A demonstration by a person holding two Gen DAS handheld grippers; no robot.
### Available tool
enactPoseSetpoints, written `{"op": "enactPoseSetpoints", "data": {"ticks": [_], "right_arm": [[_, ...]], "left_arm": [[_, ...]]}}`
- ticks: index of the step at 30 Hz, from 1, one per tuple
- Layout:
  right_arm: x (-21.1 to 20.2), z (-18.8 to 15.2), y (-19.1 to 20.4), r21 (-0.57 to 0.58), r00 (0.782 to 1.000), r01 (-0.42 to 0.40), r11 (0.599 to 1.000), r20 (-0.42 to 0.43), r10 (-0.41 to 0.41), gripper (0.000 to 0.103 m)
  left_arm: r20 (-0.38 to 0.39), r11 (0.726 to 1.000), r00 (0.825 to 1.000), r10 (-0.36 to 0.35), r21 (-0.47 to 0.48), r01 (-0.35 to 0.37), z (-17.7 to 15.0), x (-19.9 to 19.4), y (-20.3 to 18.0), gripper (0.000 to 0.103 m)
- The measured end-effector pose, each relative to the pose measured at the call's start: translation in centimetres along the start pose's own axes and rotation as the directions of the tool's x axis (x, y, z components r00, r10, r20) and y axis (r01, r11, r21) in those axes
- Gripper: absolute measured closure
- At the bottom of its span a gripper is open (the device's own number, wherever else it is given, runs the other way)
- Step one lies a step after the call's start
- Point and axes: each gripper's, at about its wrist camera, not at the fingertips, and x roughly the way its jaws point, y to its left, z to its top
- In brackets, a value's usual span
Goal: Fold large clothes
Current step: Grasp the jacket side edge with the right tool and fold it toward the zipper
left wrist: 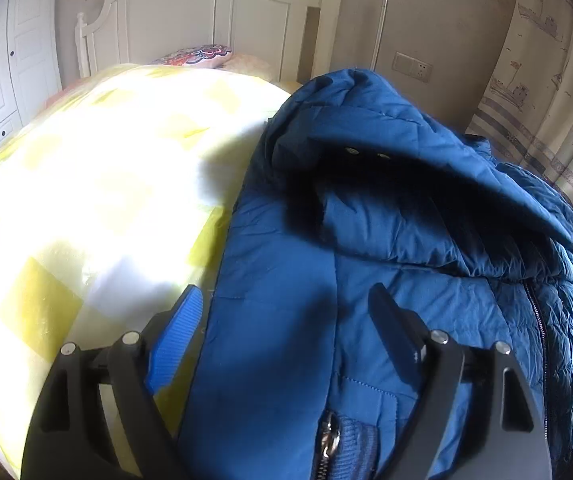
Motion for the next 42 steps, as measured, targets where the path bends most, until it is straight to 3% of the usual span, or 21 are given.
{"op": "enactPoseSetpoints", "data": {"ticks": [4, 7, 9, 12, 18, 21, 23, 25, 29, 31, 35, 39, 42], "right_arm": [[1.1, -0.6, -0.4, 0.003, 0.999, -0.017, 1.0, -0.038, 0.017, 0.035], [1.6, -0.4, -0.7, 0.014, 0.998, -0.018, 1.0, -0.054, 0.019, 0.044], [1.7, -0.5, -1.5, 0.046, 0.998, -0.035, 0.998, -0.055, 0.037, 0.062], [1.2, -0.2, -0.8, 0.019, 0.998, -0.051, 0.999, -0.025, 0.051, 0.075], [-0.6, 3.3, 4.0, -0.119, 0.997, -0.067, 0.991, 0.028, 0.071, 0.079], [-3.2, 5.9, 5.5, -0.191, 0.991, -0.06, 0.98, 0.103, 0.081, 0.081], [-5.2, 7.1, 4.8, -0.219, 0.984, -0.037, 0.975, 0.164, 0.074, 0.081], [-5.6, 7.5, 2.7, -0.232, 0.986, 0.027, 0.972, 0.164, 0.012, 0.082], [-2.5, 5.6, -4.1, -0.19, 0.987, 0.158, 0.969, 0.028, -0.155, 0.082], [-1.9, 4.5, -6.5, -0.106, 0.993, 0.115, 0.988, 0.006, -0.115, 0.082], [-1.8, 4.0, -5.0, -0.187, 0.988, 0.155, 0.97, 0.01, -0.156, 0.081], [-2.3, 4.0, -5.8, -0.143, 0.993, 0.121, 0.982, 0.016, -0.12, 0.081], [-4.2, 4.1, -4.4, -0.15, 0.994, 0.088, 0.985, 0.08, -0.076, 0.082]], "left_arm": [[-0.009, 1.0, 1.0, -0.023, -0.01, 0.023, 0.1, -0.1, 0.2, 0.019], [-0.044, 0.995, 0.995, -0.09, -0.054, 0.088, 1.1, 0.3, 1.4, 0.019], [-0.042, 0.992, 0.996, -0.081, -0.102, 0.076, 2.0, 0.5, 2.6, 0.019], [-0.055, 0.987, 0.995, -0.084, -0.138, 0.076, 3.7, 1.6, 3.7, 0.019], [-0.063, 0.998, 0.997, -0.044, -0.051, 0.04, 5.9, 4.0, 1.2, 0.019], [-0.034, 0.999, 0.999, 0.021, -0.041, -0.023, 6.9, 4.6, 0.7, 0.011], [-0.036, 0.997, 0.999, 0.033, -0.064, -0.035, 6.9, 5.4, 1.0, 0.007], [-0.024, 0.997, 0.999, 0.045, -0.06, -0.046, 6.2, 5.6, 0.9, 0.006], [-0.004, 0.997, 0.998, 0.066, -0.041, -0.066, 6.2, 5.5, 0.4, 0.006], [-0.001, 0.997, 0.998, 0.071, -0.038, -0.071, 6.2, 5.6, 0.3, 0.006], [0.002, 0.996, 0.997, 0.077, -0.04, -0.076, 6.2, 5.6, 0.4, 0.005], [0.005, 0.996, 0.997, 0.076, -0.044, -0.076, 6.1, 5.3, 0.6, 0.005], [0.004, 0.996, 0.997, 0.081, -0.042, -0.08, 6.1, 5.4, 0.5, 0.004]]}}
